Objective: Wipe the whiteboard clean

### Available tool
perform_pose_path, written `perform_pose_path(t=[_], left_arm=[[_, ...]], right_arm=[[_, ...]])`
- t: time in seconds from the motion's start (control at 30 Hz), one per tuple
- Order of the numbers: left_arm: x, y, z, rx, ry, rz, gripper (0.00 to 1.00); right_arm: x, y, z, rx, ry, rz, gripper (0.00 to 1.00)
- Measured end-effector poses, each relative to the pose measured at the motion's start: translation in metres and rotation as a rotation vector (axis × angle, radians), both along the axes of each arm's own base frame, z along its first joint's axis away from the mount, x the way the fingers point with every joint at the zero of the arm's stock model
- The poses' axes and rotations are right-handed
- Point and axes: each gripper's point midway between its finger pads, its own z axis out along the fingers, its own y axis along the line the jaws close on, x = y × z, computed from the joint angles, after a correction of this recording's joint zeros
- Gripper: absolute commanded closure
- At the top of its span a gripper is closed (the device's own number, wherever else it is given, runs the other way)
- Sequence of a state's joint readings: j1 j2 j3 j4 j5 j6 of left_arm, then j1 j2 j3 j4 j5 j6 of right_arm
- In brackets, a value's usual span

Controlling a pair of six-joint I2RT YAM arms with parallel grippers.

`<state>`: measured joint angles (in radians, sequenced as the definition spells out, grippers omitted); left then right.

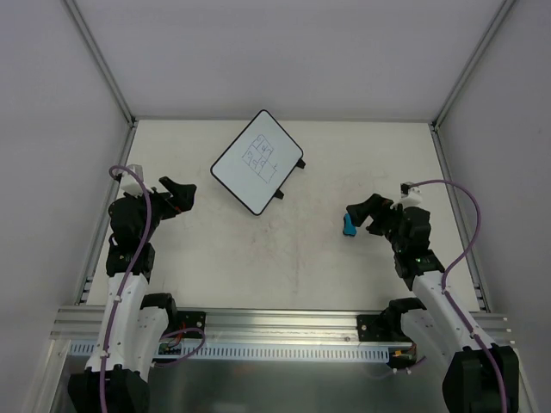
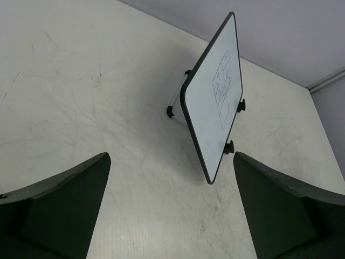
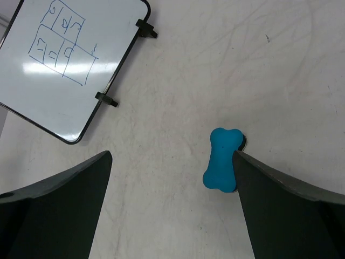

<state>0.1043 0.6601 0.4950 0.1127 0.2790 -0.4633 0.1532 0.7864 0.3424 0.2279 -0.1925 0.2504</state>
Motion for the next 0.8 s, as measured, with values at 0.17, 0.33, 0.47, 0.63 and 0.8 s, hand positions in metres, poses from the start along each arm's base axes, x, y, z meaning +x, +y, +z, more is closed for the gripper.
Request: perform_pose_path(t=[0.17, 0.33, 0.47, 0.63, 0.8], left_arm=[[0.001, 0.0, -0.003, 0.0, 0.011, -0.004, 0.01], [0.001, 0.0, -0.005, 0.0, 0.02, -0.004, 0.01], [0.003, 0.0, -0.01, -0.002, 0.039, -0.002, 0.01], [0.004, 0.001, -0.016, -0.004, 0.065, 0.003, 0.01], [0.006, 0.005, -0.02, -0.001, 0.078, 0.026, 0.01]], right_arm=[[0.0, -0.002, -0.008, -0.008, 0.028, -0.009, 0.01], [0.001, -0.005, -0.028, -0.047, 0.134, -0.026, 0.01], [0.005, -0.001, -0.03, -0.095, 0.178, -0.017, 0.01], [0.008, 0.006, -0.024, -0.203, 0.229, -0.012, 0.01], [0.031, 0.02, -0.001, -0.334, 0.282, -0.013, 0.09]])
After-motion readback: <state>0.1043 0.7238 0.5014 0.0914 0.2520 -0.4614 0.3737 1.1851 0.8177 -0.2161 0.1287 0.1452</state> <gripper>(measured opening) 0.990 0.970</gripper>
